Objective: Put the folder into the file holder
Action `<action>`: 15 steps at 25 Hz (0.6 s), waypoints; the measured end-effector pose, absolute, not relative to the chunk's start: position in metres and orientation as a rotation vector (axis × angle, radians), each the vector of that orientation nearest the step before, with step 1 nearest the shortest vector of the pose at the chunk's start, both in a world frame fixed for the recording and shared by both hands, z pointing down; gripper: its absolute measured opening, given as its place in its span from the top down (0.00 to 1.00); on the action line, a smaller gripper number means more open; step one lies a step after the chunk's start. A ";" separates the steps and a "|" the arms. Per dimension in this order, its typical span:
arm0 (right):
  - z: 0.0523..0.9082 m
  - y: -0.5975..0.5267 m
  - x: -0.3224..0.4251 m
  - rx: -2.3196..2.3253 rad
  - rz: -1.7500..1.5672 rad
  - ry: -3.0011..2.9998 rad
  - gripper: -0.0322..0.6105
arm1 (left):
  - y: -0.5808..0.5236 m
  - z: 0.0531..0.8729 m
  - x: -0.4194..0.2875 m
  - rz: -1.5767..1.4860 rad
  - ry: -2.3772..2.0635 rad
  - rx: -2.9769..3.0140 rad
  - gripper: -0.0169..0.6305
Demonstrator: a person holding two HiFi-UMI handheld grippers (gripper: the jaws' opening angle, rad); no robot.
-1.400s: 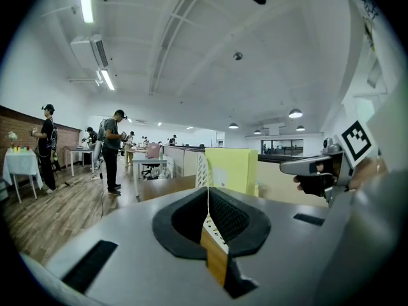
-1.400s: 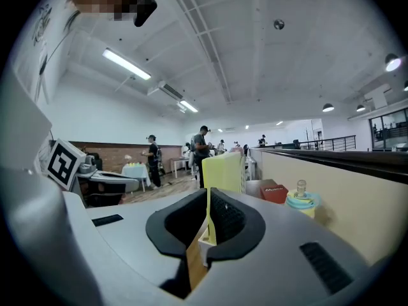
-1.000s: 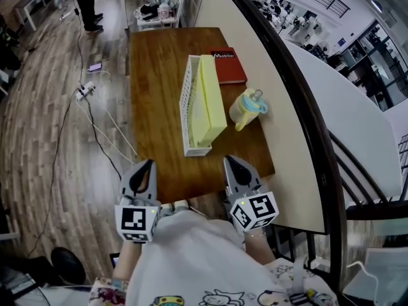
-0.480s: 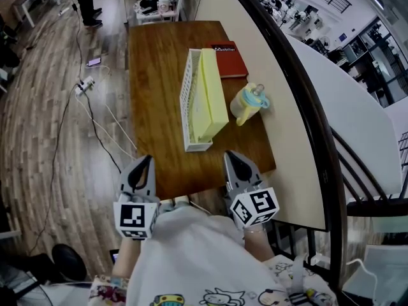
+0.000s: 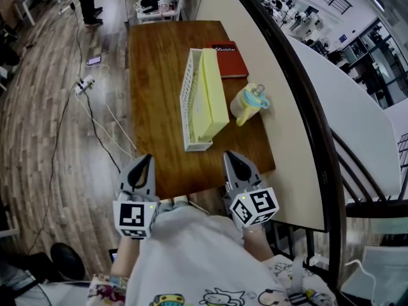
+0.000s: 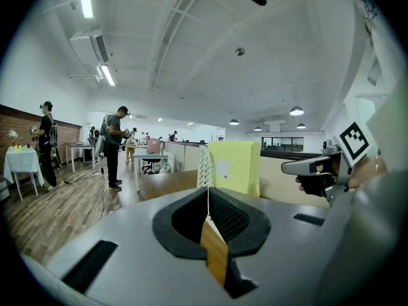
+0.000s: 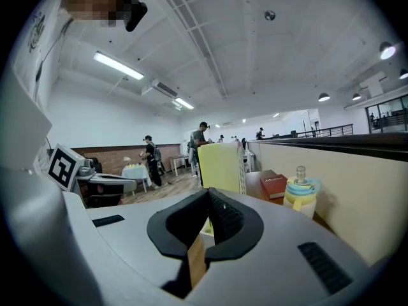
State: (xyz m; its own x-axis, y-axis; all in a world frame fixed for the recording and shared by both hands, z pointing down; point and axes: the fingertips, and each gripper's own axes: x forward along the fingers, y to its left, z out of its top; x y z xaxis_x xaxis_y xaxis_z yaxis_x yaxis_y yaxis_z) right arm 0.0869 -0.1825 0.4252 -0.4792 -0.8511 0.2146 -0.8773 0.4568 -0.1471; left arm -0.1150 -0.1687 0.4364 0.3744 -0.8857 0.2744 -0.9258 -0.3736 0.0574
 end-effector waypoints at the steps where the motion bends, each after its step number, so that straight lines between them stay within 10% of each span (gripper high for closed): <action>1: 0.425 -0.182 0.088 1.544 0.358 -2.586 0.95 | -0.169 0.436 -0.115 0.292 -1.627 2.431 0.97; 15: 0.423 -0.182 0.085 1.530 0.343 -2.582 0.95 | -0.167 0.433 -0.114 0.278 -1.604 2.458 0.97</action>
State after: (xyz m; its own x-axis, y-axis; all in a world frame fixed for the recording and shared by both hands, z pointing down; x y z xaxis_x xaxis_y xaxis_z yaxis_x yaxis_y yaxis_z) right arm 0.0852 -0.1822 0.4228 -0.4814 -0.8491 0.2174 -0.8764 0.4631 -0.1322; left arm -0.1139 -0.1672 0.4326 0.3959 -0.8806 0.2603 -0.9169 -0.3949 0.0583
